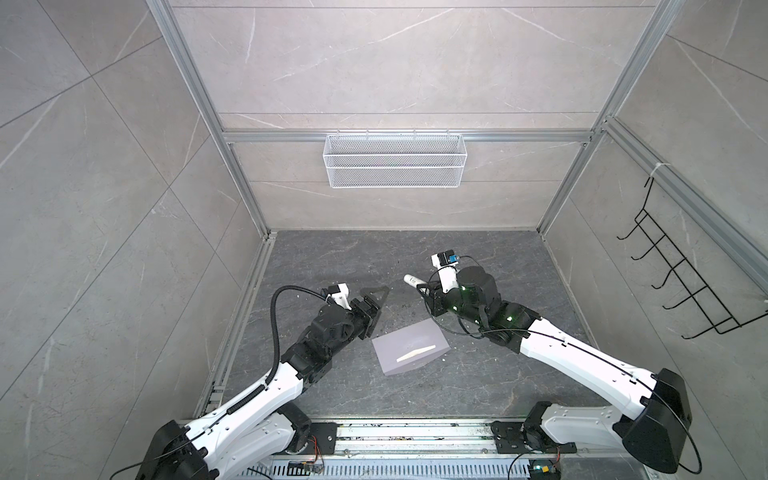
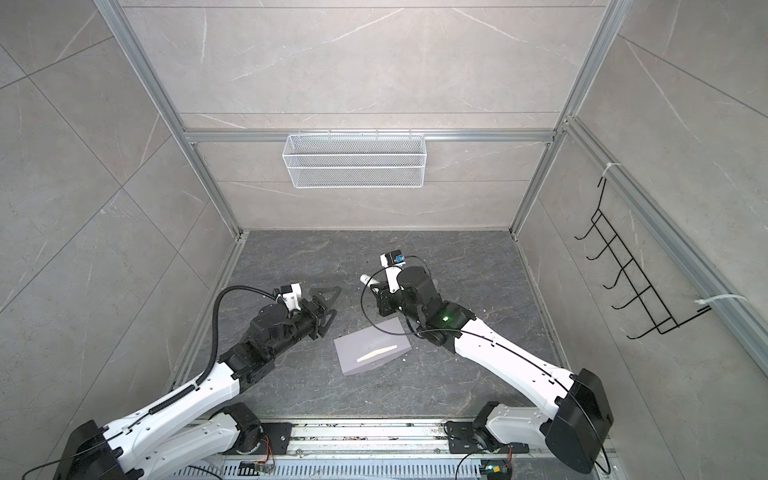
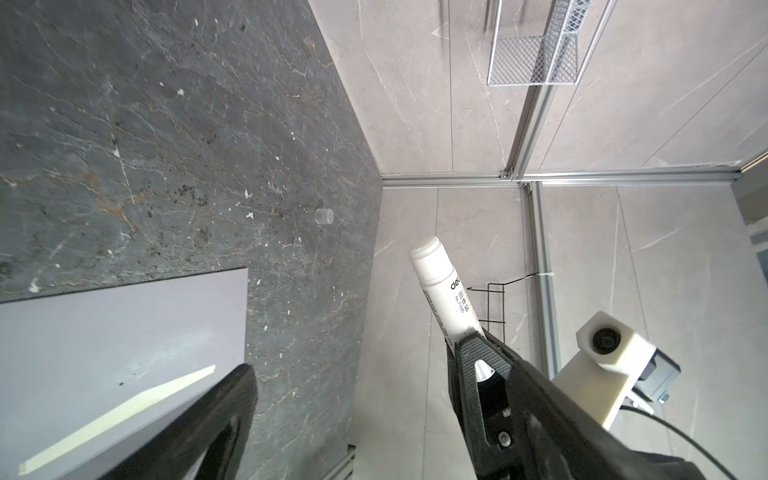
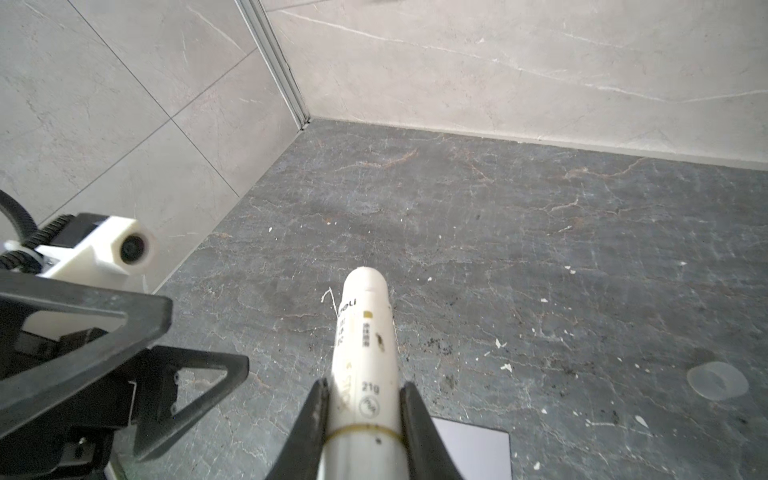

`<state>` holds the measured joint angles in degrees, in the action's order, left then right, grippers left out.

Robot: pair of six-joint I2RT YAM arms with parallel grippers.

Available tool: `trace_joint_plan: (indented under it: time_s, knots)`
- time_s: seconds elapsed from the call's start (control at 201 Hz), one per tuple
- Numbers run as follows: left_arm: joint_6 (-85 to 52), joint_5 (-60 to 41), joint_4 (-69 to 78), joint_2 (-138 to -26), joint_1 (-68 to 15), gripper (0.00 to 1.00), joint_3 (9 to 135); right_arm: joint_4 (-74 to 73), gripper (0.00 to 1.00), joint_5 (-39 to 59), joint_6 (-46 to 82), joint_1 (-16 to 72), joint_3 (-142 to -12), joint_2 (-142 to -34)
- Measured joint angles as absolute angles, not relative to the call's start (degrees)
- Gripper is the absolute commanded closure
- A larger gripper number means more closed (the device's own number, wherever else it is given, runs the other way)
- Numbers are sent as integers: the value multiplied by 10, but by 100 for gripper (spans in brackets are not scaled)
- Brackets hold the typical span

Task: Place the letter into the envelope and seal it
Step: 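Lift the glue stick off the envelope with the right gripper while the left gripper rises, then bring the glue stick to the left gripper and close the left gripper on it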

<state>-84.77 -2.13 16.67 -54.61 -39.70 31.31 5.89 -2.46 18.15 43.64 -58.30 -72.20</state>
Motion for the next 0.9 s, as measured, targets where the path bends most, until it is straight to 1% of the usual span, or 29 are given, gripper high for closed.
trace_joint_plan:
  time_s: [0.274,0.398,0.593,0.896]
  knots:
    - [-930,-53,241,-617,-397,10,338,6,100,-26,182,437,-564,-722]
    - [-969,-65,285,-653,-397,16,343,-7,100,-26,182,441,-561,-723]
    - [-1013,-84,342,-710,-397,21,361,-29,100,-26,182,450,-555,-727]
    - [-1041,-92,386,-721,-397,35,363,-50,100,-26,184,460,-552,-741]
